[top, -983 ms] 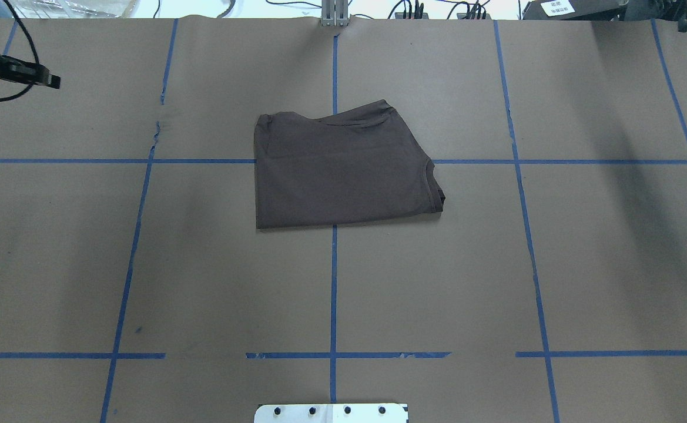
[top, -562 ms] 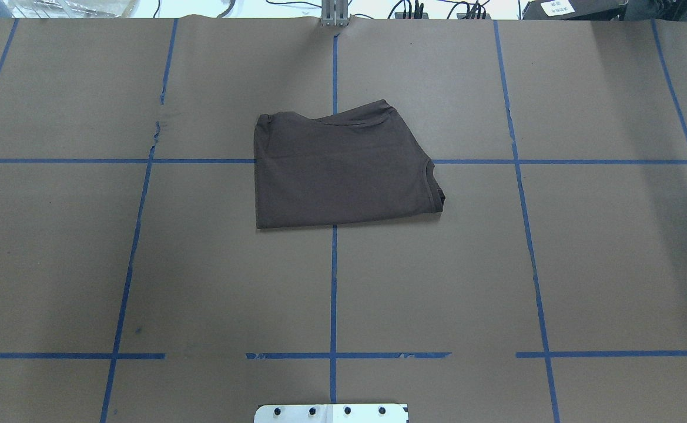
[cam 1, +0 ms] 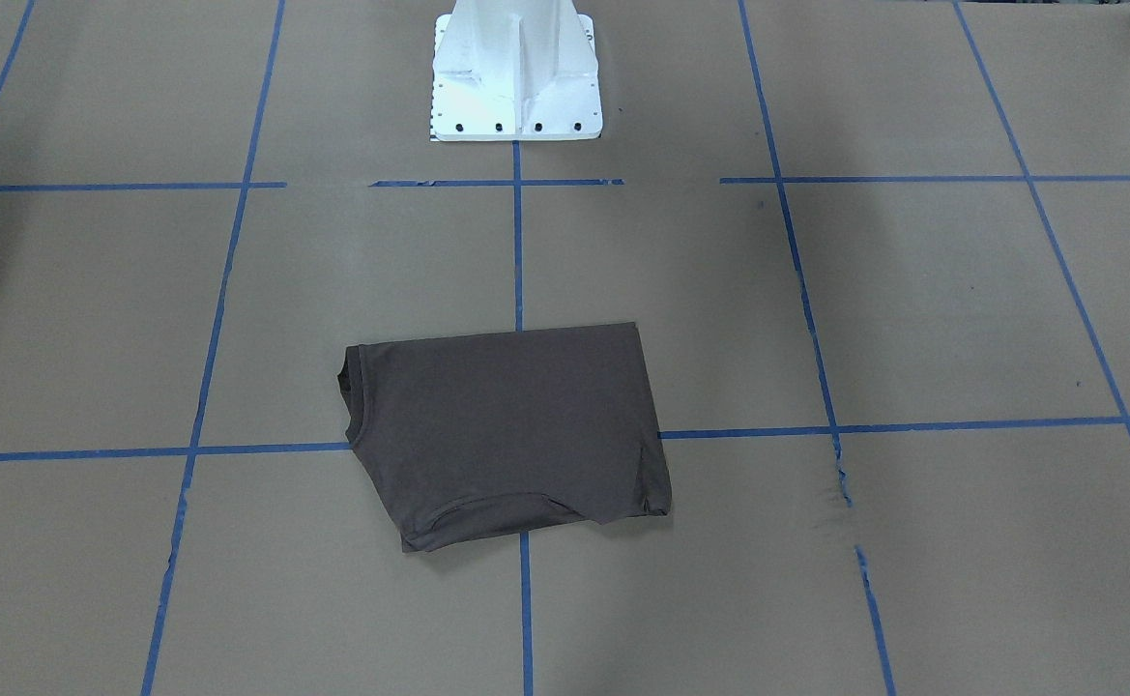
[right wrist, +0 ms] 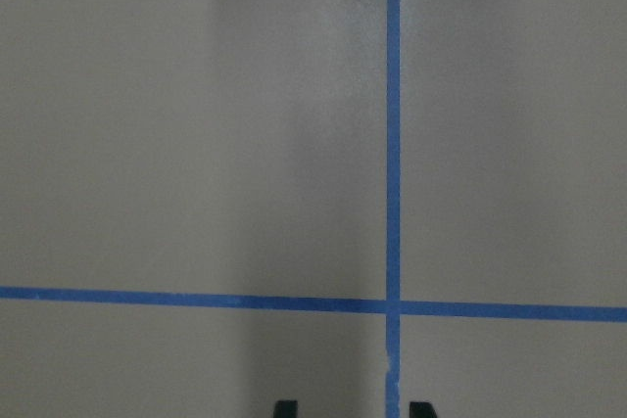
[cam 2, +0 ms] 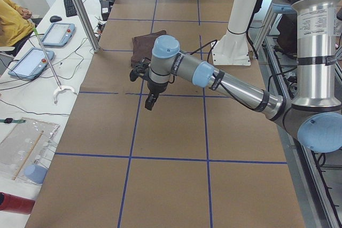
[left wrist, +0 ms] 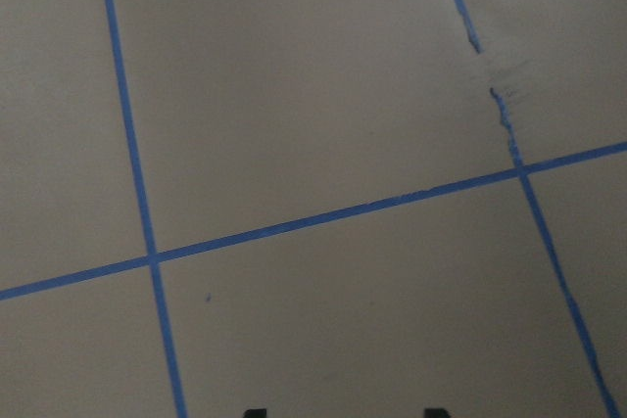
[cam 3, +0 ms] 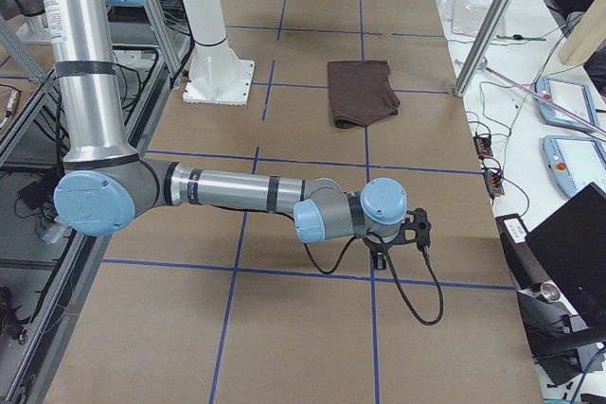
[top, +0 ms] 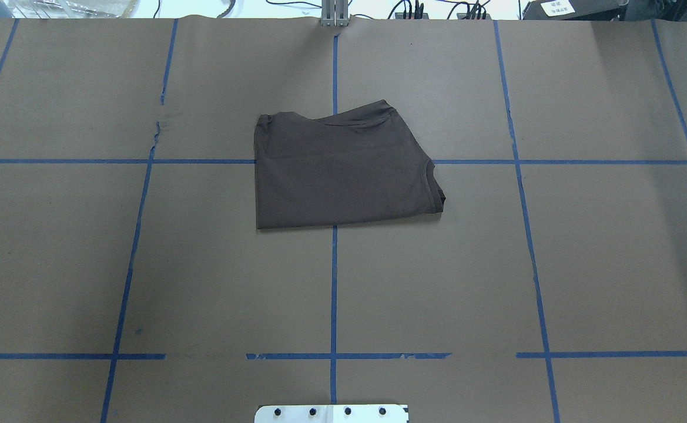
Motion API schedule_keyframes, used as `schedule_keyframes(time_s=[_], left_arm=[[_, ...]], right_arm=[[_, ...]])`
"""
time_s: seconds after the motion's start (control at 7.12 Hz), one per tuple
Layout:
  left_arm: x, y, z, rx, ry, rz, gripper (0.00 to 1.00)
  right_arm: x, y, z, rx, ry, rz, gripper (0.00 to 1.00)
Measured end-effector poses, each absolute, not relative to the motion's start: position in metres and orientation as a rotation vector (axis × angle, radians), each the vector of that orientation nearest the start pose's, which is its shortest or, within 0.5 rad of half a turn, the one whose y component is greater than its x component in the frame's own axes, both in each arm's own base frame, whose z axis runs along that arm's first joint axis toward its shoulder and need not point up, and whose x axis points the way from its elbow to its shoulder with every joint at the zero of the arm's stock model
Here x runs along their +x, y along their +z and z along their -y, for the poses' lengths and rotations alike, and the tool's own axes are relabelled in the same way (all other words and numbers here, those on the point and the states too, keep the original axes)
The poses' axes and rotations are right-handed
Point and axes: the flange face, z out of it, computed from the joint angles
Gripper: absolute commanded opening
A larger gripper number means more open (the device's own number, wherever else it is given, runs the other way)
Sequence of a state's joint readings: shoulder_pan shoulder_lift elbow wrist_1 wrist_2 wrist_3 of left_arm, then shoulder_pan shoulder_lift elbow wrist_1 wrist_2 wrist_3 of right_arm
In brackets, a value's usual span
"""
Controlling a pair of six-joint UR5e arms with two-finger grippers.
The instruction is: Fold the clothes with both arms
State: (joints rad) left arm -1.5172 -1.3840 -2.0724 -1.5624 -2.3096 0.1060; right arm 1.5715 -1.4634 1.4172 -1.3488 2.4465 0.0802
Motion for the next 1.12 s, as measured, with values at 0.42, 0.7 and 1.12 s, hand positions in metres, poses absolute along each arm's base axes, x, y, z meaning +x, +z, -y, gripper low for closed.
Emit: schedule_keyframes(time_s=[0.42,0.7,1.12], left_arm=[[-0.049,0.586,0.381,0.139,0.220,-0.742,1.00],[-0.048,0.606,0.375,0.097,0.204,-0.755,1.00],[-0.048,0.596,0.378,0.119,0.212,-0.750,1.00]], right_arm=[[0.085,0.621,0.522,0.057,-0.085,0.825,1.00],[0.091,0.615,0.498,0.024,-0.072,0.792,1.00],[0.088,0.623,0.487,-0.005,-0.062,0.787,1.00]])
